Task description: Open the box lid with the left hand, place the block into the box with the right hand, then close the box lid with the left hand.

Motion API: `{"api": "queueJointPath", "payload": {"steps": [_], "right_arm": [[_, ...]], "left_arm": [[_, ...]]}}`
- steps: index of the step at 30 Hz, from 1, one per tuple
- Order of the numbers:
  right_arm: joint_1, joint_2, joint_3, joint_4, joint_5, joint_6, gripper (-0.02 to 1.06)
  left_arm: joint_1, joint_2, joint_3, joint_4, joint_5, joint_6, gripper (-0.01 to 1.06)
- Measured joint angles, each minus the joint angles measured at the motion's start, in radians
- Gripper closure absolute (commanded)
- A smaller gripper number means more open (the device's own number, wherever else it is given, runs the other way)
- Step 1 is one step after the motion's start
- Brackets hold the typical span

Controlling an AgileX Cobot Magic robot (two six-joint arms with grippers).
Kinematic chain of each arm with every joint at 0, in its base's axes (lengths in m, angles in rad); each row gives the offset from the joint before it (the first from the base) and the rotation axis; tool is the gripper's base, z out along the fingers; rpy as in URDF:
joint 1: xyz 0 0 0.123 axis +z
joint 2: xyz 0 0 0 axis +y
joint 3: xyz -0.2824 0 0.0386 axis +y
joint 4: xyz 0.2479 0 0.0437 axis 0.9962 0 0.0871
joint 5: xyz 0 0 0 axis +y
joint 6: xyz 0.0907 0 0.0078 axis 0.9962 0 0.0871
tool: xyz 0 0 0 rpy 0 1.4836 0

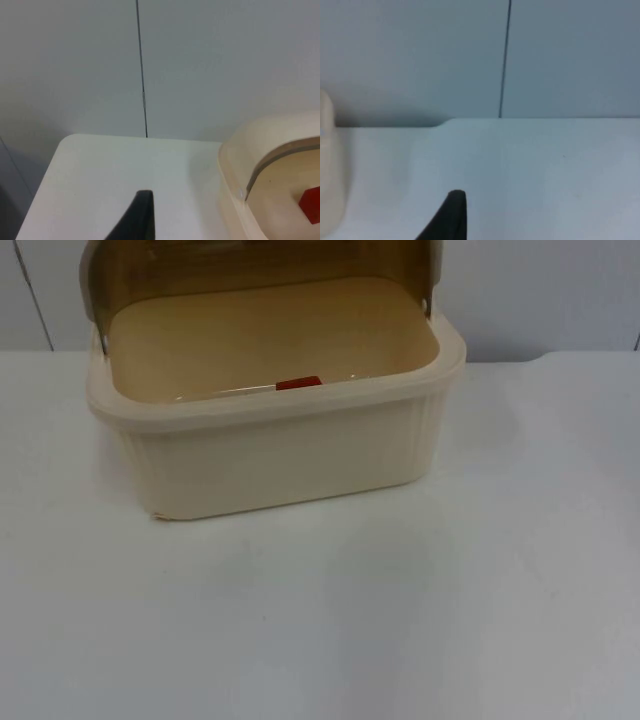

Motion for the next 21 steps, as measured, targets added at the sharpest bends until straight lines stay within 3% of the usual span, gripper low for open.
{"api": "queueJointPath", "payload": {"steps": [3,21], "right_arm": [[-0.006,-0.002,0.0,0.072,0.0,-0.037,0.0],[-0.006,-0.002,0.0,0.078,-0.047,-0.029,0.0]], "left_arm": [[0.0,0.0,0.0,0.001,0.0,0.0,0.0],[0.0,0.0,0.0,0.039,-0.068,0.0,0.0]]}}
